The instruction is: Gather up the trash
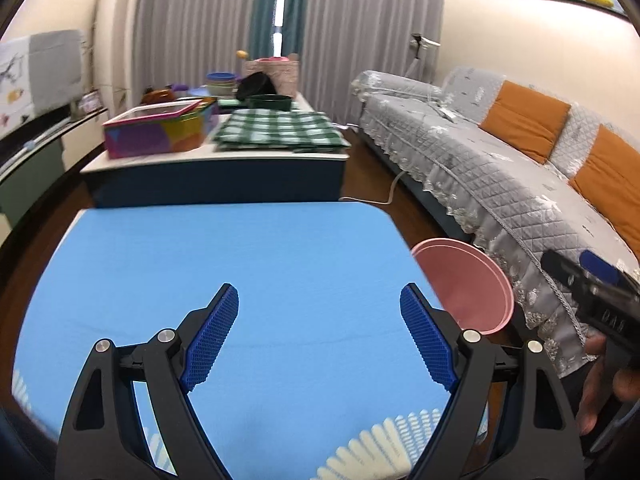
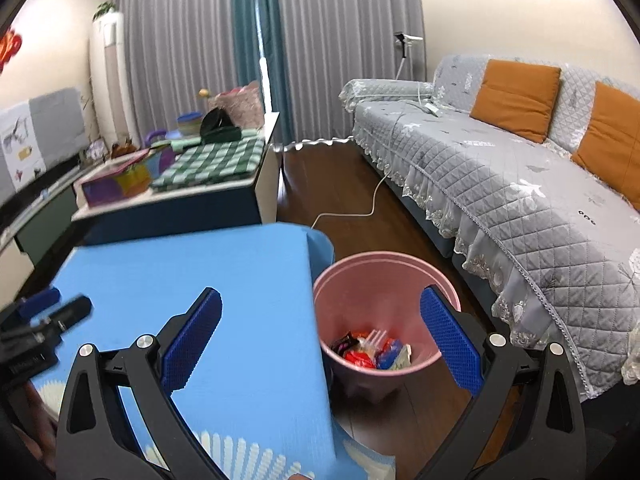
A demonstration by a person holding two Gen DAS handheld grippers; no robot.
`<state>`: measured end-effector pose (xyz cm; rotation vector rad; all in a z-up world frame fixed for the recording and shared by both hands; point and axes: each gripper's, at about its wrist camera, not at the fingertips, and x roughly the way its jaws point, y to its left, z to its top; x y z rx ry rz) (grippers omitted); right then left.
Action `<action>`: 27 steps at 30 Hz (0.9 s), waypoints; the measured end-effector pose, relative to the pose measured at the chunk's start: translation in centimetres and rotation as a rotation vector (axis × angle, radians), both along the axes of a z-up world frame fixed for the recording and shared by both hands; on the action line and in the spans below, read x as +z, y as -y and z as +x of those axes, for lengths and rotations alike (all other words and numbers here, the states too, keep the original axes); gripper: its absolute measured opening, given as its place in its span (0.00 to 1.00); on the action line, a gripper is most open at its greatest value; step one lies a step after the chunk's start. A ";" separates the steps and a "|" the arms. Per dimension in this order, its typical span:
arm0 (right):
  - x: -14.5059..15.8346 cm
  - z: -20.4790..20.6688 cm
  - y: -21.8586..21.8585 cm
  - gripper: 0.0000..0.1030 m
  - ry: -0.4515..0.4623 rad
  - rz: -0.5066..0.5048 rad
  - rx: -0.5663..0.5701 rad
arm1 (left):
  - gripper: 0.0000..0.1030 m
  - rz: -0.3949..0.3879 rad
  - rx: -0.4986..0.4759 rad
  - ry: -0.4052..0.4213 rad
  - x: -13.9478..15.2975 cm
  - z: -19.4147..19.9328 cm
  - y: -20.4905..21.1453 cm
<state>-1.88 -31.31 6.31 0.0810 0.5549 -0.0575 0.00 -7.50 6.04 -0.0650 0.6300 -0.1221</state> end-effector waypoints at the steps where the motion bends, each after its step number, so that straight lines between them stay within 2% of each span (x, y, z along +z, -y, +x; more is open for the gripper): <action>1: -0.3 -0.4 -0.3 0.95 0.000 -0.011 0.005 | 0.78 0.001 0.019 -0.003 -0.2 -0.6 -0.4; 9: -2.2 -2.5 -2.2 0.95 -0.040 -0.028 0.034 | 0.78 -0.006 0.072 -0.057 -2.5 -3.2 -1.8; 15: -3.0 -2.8 -3.6 0.95 -0.051 -0.039 0.045 | 0.78 0.033 0.067 -0.060 -3.0 -4.7 -1.6; 27: -4.6 -1.3 -4.2 0.95 -0.078 -0.047 0.036 | 0.78 0.012 0.074 -0.085 -4.1 -3.4 -1.9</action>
